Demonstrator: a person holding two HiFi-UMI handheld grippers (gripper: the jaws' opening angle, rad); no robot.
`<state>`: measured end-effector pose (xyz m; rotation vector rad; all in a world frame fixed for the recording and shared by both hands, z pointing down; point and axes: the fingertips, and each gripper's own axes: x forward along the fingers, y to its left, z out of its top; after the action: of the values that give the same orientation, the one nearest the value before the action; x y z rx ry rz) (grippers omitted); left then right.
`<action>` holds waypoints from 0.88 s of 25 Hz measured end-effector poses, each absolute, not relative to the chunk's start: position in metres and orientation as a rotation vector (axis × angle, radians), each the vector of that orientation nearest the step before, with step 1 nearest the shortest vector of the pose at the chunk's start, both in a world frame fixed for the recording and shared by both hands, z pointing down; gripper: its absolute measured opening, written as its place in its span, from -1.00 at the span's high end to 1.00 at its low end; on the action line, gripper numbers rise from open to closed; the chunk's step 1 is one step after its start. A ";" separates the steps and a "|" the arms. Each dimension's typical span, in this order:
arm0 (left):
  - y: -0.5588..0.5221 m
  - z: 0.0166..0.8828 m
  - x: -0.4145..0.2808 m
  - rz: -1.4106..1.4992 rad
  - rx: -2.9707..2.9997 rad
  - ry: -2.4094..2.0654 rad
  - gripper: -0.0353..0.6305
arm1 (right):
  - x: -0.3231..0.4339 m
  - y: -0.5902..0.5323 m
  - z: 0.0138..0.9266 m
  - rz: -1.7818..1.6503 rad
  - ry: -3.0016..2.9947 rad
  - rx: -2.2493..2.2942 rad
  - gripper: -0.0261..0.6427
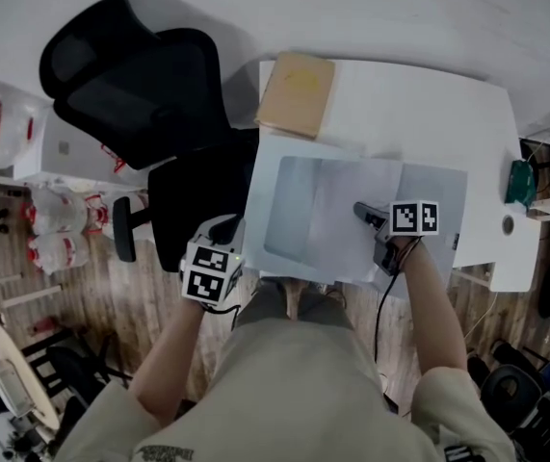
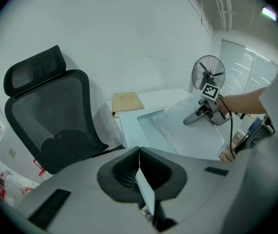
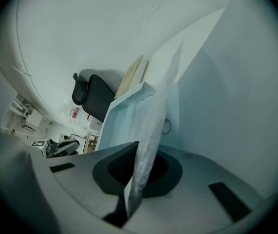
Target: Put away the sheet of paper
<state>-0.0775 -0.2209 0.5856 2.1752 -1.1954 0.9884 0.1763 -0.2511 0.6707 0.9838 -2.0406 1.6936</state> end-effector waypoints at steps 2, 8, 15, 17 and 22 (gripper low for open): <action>-0.222 0.585 -0.083 0.982 2.171 -1.200 0.83 | 0.164 -0.253 0.672 1.682 -2.042 0.960 0.85; -0.226 0.582 -0.094 0.971 2.167 -1.209 0.83 | 0.135 -0.255 0.674 1.675 -2.040 0.915 0.85; -0.231 0.578 -0.108 0.958 2.167 -1.216 0.83 | 0.104 -0.257 0.675 1.681 -2.047 0.910 0.85; -0.232 0.577 -0.113 0.955 2.168 -1.214 0.83 | 0.094 -0.260 0.675 1.698 -2.051 0.913 0.85; -0.234 0.578 -0.123 0.947 2.167 -1.211 0.83 | 0.069 -0.267 0.669 1.754 -2.090 0.899 0.85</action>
<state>-0.1233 -0.2339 0.5780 2.1668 -1.2105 0.9475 0.0687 -0.2671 0.6687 0.8988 -2.0903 1.7537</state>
